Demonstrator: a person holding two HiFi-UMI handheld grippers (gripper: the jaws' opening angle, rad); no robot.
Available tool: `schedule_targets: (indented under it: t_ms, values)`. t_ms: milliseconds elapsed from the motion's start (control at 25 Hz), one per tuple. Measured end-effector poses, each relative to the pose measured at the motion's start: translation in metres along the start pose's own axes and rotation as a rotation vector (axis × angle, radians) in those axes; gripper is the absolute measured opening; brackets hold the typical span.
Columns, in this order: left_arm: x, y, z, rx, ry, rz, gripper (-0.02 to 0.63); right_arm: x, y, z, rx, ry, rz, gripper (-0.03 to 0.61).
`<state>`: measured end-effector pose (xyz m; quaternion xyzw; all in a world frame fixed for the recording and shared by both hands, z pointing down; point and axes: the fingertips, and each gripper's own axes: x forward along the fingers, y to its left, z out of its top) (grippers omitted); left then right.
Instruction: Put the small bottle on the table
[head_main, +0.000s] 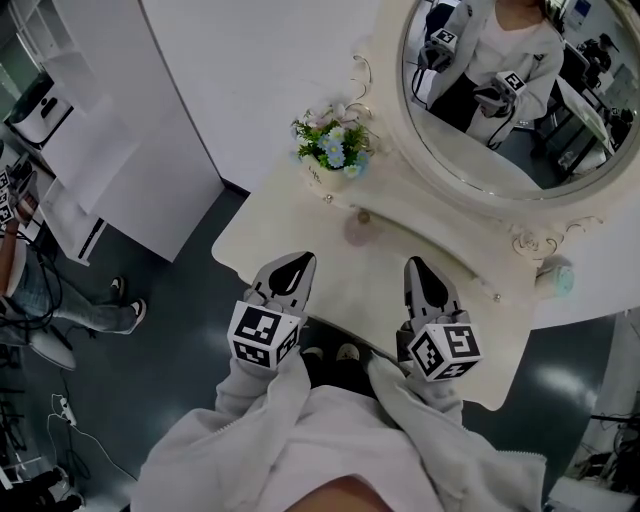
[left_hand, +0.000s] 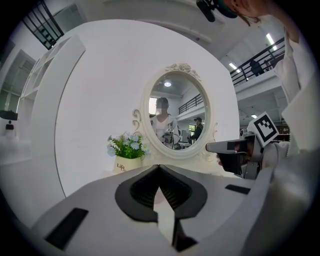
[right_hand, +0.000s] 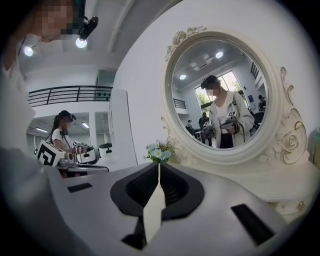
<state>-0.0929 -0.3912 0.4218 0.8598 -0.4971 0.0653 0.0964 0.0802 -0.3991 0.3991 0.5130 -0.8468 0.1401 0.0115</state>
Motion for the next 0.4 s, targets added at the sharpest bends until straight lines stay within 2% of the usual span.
schedule_targets:
  t_ms: [400]
  values:
    - [0.0057,0.0005,-0.0063,-0.016,0.011,0.002,0.015,0.0012,-0.0065,-0.0044,0.012,0.015,-0.007,0.038]
